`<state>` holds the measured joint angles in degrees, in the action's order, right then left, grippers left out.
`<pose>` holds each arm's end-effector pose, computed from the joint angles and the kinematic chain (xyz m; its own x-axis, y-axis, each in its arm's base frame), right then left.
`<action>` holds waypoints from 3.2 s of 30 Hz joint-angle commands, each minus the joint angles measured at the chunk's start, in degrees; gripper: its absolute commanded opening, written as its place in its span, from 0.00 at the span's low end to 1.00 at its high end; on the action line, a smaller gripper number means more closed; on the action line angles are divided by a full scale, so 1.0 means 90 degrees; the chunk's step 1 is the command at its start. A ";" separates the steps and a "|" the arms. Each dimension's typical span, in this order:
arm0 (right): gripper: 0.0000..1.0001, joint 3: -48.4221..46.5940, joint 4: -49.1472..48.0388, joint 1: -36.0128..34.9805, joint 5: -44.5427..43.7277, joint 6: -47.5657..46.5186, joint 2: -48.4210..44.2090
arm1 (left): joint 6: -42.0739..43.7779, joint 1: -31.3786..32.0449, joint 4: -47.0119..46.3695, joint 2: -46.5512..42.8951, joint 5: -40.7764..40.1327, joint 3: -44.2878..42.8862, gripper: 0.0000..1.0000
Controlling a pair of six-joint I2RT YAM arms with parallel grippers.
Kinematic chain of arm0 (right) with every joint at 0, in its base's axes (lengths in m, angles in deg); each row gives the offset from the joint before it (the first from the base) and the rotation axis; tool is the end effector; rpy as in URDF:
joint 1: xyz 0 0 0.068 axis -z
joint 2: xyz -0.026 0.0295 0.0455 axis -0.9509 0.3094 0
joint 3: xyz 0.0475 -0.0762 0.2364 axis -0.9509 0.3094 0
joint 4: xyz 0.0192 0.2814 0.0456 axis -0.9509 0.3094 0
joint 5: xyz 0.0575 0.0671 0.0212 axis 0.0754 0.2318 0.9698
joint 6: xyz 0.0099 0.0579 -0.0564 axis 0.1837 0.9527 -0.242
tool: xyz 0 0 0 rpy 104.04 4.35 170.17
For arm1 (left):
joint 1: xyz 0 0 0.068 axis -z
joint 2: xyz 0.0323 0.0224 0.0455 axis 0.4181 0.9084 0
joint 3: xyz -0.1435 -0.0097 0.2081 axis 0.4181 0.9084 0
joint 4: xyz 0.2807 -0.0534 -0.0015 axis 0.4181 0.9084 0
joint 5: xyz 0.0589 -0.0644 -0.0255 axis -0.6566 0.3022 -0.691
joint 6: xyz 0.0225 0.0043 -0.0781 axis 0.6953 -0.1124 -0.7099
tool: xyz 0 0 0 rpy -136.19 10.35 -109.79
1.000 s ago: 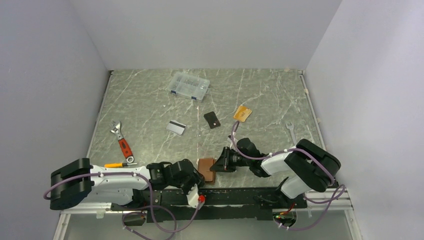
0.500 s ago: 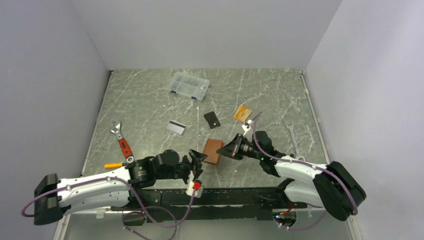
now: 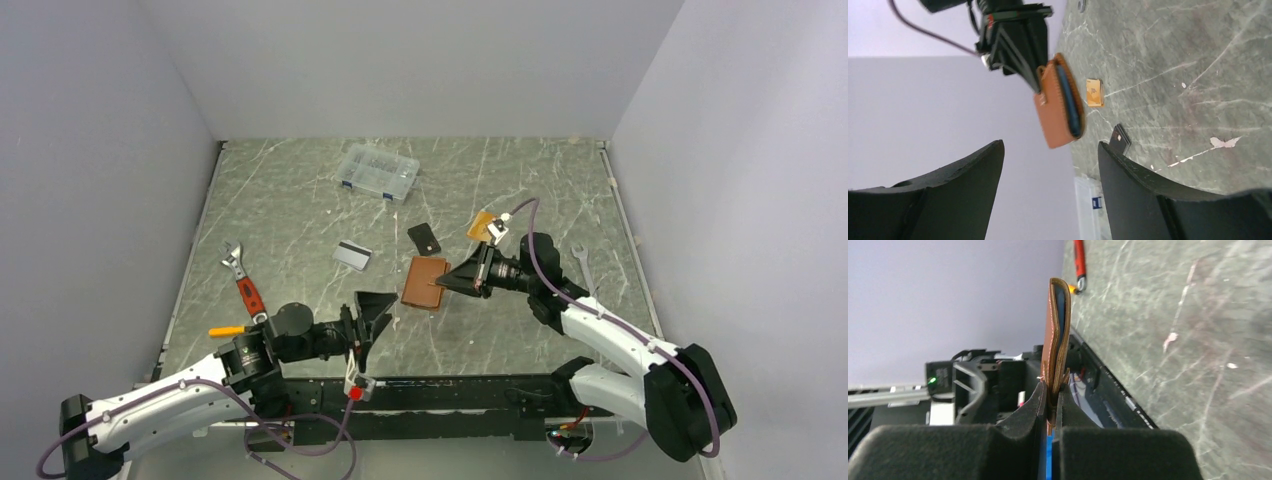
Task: Put the credit cards into the card holder
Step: Pick up the card holder from the center of the board.
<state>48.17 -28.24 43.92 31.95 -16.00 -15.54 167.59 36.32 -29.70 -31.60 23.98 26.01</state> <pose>0.2247 0.1700 0.1757 -0.9309 0.3209 -0.1743 -0.0777 0.2921 0.9532 0.0924 -0.1999 0.2229 0.9345 0.2991 -0.1928 0.2380 -0.1227 0.9635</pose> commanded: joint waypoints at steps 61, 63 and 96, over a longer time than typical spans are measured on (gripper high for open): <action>0.72 -0.2750 0.2117 0.0075 0.0078 -0.4217 -0.1718 | -1.0719 -0.3535 0.3443 0.5041 0.4845 -0.7005 0.00; 0.73 -0.2686 0.1942 -0.0229 -0.0061 -0.4307 -0.1748 | -1.0904 -0.3532 0.3271 0.4990 0.5146 -0.7005 0.00; 0.00 -0.2644 -0.0379 -0.1275 -0.0304 -0.2983 -0.1040 | -1.1396 -0.3837 0.2490 0.4574 0.5204 -0.7161 0.19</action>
<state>26.68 -30.16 32.75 32.11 -41.92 -23.34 66.30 2.33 -4.17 10.78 73.18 -37.61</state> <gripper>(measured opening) 0.046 0.084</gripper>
